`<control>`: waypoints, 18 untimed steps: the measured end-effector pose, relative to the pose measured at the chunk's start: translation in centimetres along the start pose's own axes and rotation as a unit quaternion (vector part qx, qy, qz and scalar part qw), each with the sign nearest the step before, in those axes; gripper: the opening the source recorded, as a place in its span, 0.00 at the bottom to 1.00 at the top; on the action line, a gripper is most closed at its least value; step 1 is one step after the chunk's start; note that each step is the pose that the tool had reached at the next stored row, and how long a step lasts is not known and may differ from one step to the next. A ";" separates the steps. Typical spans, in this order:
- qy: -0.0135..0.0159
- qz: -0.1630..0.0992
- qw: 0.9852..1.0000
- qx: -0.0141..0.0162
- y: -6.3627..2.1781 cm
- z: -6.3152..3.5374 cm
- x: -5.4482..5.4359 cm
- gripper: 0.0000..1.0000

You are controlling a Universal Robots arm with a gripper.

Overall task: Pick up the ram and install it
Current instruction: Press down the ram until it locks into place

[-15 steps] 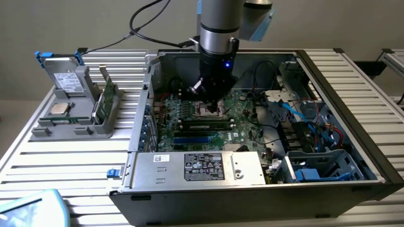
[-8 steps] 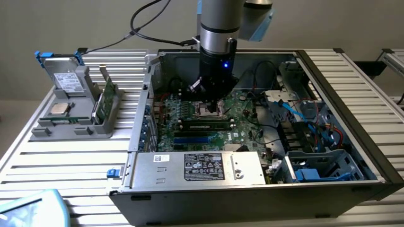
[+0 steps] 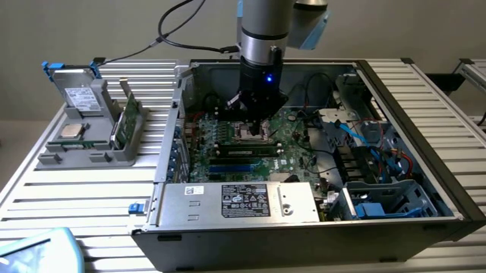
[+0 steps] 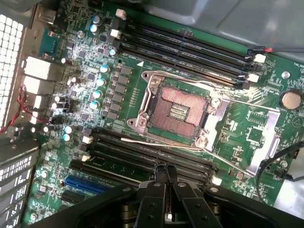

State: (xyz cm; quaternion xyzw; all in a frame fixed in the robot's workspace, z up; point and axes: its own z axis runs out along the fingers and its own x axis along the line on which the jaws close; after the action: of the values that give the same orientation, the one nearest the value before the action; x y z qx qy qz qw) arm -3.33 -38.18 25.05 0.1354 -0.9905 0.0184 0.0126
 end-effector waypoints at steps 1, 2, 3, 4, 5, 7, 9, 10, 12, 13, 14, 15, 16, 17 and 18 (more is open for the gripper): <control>0.000 0.004 1.000 0.000 0.00 0.00 0.0 0.11; 0.000 0.008 1.000 0.000 0.00 0.00 0.0 0.11; 0.000 0.011 1.000 0.000 -0.01 0.00 0.0 0.11; 0.000 0.013 1.000 0.000 -0.03 0.00 0.0 0.11; 0.001 0.015 1.000 0.000 -0.07 0.00 0.0 0.11; 0.001 0.016 1.000 0.000 -0.29 0.01 0.1 0.11; 0.001 0.017 1.000 -0.001 -0.63 0.03 0.2 0.11; 0.001 0.017 1.000 -0.001 -0.79 0.03 0.3 0.11; 0.001 0.019 1.000 -0.001 -1.09 0.05 0.4 0.11; 0.001 0.019 1.000 -0.001 -1.22 0.05 0.4 0.11; 0.001 0.021 1.000 -0.001 -1.33 0.06 0.4 0.11; 0.001 0.022 1.000 -0.001 -1.41 0.06 0.4 0.11; 0.001 0.025 1.000 -0.001 -1.47 0.06 0.5 0.11; 0.001 0.028 1.000 -0.001 -1.50 0.06 0.5 0.11; 0.001 0.032 0.999 -0.001 -1.51 0.06 0.5 0.11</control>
State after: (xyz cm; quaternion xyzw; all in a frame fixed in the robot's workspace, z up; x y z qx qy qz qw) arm -3.39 -39.76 25.05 0.1031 -0.9944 0.0180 0.0133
